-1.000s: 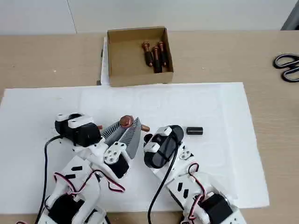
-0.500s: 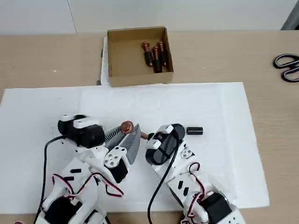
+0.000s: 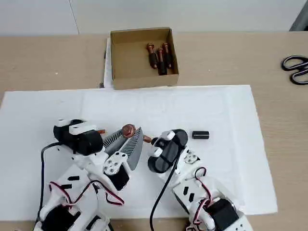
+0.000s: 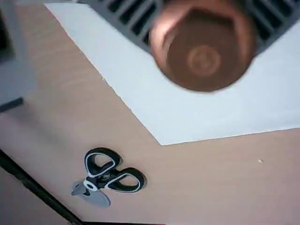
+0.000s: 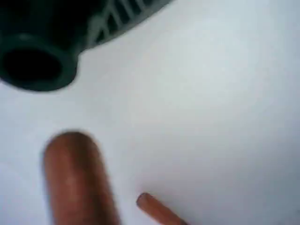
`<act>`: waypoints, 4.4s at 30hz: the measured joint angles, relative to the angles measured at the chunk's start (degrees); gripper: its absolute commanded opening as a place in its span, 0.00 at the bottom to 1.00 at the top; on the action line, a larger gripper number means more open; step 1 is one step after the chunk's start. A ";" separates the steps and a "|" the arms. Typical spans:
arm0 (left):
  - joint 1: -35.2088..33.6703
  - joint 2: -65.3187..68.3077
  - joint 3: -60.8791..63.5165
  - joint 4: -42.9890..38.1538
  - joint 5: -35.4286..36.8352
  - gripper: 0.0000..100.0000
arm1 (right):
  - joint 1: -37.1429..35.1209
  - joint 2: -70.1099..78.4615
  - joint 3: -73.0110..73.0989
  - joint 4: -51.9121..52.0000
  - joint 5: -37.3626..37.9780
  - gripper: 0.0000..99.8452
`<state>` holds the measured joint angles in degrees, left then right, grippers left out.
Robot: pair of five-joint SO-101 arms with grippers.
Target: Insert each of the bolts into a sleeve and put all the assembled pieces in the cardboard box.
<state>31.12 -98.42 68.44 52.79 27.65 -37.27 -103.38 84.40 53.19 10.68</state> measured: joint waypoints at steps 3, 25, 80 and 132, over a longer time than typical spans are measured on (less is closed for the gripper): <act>0.00 0.00 0.00 0.00 0.00 0.01 | -1.05 0.00 0.00 0.00 0.35 0.00; 0.00 0.00 0.00 3.52 0.00 0.01 | -4.31 0.00 -0.09 -2.64 6.59 0.00; 5.45 -1.05 9.49 6.07 -0.70 0.23 | -6.24 0.35 -0.18 -6.59 9.85 0.00; -36.13 -0.70 -3.87 10.37 -10.73 0.01 | 10.99 2.02 -3.34 -3.34 -3.34 0.00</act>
<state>-5.01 -99.12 64.57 63.16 16.92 -26.29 -101.36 81.05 49.85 7.34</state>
